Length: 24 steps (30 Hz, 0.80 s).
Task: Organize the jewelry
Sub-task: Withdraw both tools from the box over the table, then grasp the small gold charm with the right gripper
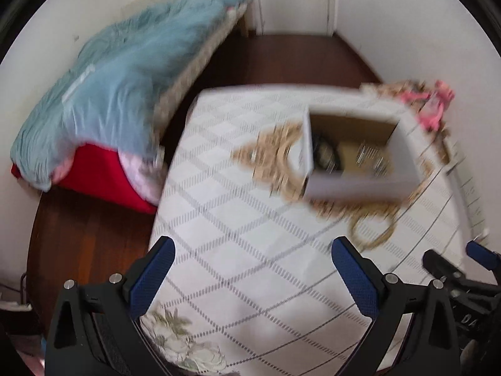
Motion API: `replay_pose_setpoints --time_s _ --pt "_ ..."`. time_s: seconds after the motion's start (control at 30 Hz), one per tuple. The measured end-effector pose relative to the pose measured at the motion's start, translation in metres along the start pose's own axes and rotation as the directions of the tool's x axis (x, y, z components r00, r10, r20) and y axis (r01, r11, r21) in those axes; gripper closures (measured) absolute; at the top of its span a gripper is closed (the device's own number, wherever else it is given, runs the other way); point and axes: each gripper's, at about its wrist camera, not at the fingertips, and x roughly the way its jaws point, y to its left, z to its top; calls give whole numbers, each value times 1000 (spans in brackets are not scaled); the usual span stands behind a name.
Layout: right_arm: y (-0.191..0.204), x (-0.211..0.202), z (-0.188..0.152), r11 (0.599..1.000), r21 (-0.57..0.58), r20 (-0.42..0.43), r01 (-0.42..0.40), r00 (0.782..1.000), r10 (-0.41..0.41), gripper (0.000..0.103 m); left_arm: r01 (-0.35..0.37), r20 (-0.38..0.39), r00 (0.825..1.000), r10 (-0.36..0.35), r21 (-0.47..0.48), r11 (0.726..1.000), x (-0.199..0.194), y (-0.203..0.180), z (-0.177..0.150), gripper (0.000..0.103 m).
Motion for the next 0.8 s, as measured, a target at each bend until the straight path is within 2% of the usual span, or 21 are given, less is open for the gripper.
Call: replay_pose_setpoints --time_s 0.07,0.13,0.27,0.33,0.4,0.47,0.5,0.7,0.8 --pt "-5 23 -14 1000 22 -21 -19 1000 20 15 -14 -53 999 13 -2 1000 20 2 -13 1" --pt "-6 41 -23 999 29 -35 -26 999 27 36 -27 -88 996 27 -4 1000 36 3 -24 1" --pt "-5 65 -33 999 36 -37 -34 999 35 39 -38 -127 991 37 -9 999 54 5 -38 1" --pt "-2 74 -35 999 29 -36 -24 999 25 48 -39 -145 989 37 -10 999 62 5 -42 1" --pt "0 83 -37 999 30 -50 -22 998 23 67 -42 -152 988 41 -6 999 67 6 -44 1" --pt "4 84 -41 1000 17 -23 -7 1000 7 81 -41 -156 987 40 -4 999 69 4 -44 1" --pt "4 85 -41 1000 12 -22 -5 1000 5 92 -39 -156 987 38 -3 999 71 4 -43 1" --pt "-11 76 -43 998 47 23 -34 999 33 94 -10 -153 988 13 16 1000 73 -8 -44 1" --pt "-25 64 -42 997 72 46 -42 998 39 94 34 -152 988 -30 24 999 73 -22 -46 1"
